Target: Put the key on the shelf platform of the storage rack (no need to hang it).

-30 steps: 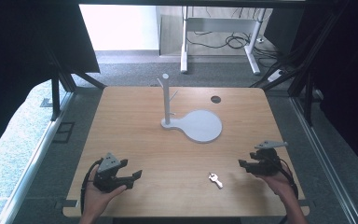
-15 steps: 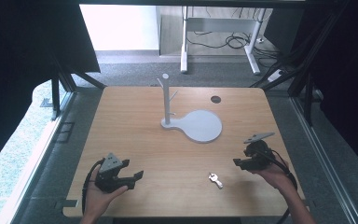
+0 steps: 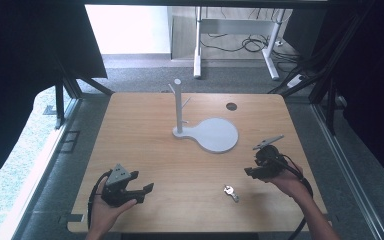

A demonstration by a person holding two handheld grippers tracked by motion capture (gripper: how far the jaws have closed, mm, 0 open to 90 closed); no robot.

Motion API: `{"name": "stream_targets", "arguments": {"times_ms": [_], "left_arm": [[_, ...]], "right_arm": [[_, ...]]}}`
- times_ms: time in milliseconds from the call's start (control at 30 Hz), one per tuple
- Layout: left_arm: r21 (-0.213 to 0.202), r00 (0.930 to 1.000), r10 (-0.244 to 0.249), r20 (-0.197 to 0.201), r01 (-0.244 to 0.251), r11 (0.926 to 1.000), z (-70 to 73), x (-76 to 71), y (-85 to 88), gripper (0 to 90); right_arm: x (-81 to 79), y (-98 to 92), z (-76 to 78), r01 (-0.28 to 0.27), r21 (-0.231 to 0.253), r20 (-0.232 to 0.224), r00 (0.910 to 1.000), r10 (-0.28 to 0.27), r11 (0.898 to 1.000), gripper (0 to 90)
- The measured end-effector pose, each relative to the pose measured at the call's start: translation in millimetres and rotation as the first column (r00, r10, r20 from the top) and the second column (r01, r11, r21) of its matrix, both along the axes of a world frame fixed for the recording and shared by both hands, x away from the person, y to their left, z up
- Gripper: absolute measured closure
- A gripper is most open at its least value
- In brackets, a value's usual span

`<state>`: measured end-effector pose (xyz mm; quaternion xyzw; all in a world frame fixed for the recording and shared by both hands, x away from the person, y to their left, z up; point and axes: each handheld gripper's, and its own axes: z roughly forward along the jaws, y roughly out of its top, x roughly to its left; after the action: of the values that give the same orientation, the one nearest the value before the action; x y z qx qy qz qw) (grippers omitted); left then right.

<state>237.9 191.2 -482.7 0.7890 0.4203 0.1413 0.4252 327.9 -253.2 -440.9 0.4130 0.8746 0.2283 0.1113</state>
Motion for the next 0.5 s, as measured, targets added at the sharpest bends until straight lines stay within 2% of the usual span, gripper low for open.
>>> {"name": "stream_targets", "arguments": {"times_ms": [500], "left_arm": [[0.003, 1.0000, -0.007, -0.003, 0.007, 1.0000, -0.8, -0.4, -1.5, 28.0]], "right_arm": [[2.5, 14.3, 1.2, -0.039, -0.028, -0.035, 0.9987, 0.038, 0.999, 45.9]]}}
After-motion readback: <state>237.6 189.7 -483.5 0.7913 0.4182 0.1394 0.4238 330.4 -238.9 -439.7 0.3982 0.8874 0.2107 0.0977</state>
